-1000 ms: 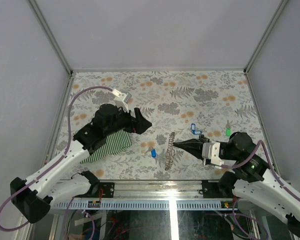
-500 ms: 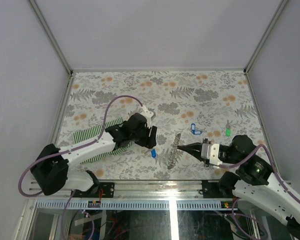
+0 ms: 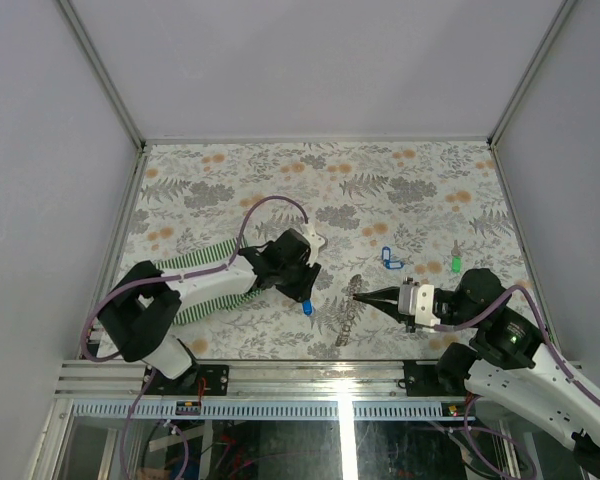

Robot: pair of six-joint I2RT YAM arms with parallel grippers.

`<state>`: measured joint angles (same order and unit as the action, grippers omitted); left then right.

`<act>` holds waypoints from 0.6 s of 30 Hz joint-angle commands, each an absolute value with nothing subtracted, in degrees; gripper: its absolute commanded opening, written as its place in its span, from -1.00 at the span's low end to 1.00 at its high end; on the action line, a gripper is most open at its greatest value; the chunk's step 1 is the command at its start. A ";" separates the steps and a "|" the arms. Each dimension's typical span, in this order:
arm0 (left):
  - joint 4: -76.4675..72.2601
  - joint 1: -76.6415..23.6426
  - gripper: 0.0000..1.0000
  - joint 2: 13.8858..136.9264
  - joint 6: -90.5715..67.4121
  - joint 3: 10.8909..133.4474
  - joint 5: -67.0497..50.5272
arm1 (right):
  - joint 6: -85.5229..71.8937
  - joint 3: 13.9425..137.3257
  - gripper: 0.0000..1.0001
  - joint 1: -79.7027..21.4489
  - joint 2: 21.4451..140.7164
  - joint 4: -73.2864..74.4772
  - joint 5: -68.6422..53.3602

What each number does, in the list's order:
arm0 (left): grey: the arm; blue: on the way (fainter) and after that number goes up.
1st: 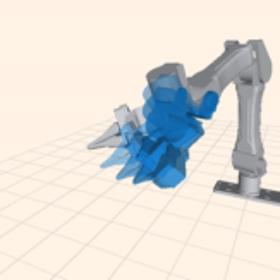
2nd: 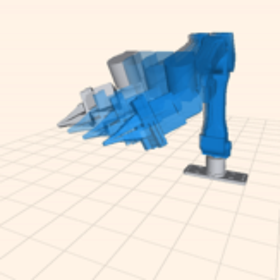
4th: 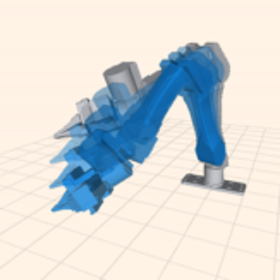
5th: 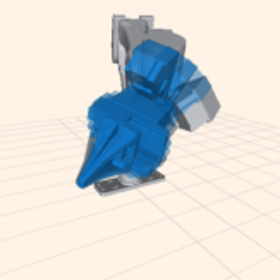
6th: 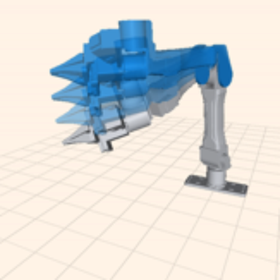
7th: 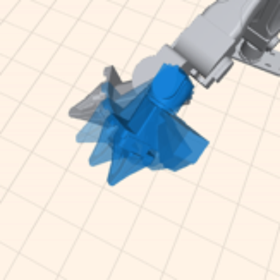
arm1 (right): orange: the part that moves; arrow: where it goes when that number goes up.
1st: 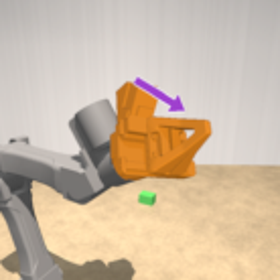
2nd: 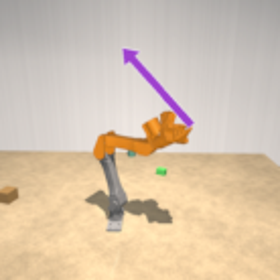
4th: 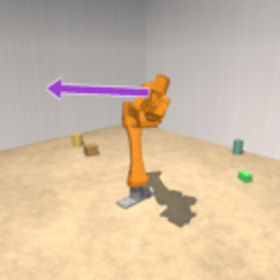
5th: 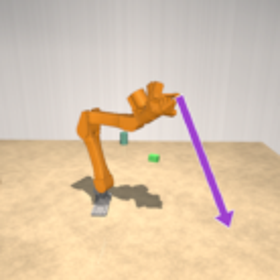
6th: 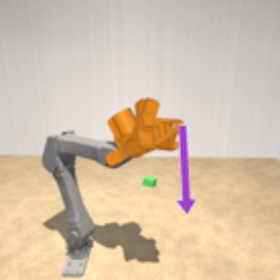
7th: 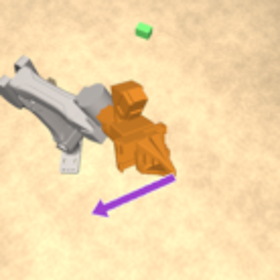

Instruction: Put the keys on the keyring

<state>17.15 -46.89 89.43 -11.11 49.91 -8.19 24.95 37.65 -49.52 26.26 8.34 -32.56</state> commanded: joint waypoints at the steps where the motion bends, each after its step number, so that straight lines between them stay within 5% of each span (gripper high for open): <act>1: 14.77 -47.03 -0.26 90.25 -8.63 52.03 -8.58 | 23.34 40.60 -1.00 -49.88 26.37 5.15 -33.44; 18: 14.33 -47.03 -0.32 91.94 -6.96 52.27 -10.36 | 22.04 40.54 -1.00 -49.92 27.69 4.58 -34.91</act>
<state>16.82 -46.89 90.61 -8.47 50.68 -8.93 22.96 37.65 -49.52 27.68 8.34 -33.71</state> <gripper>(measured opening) 0.362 0.010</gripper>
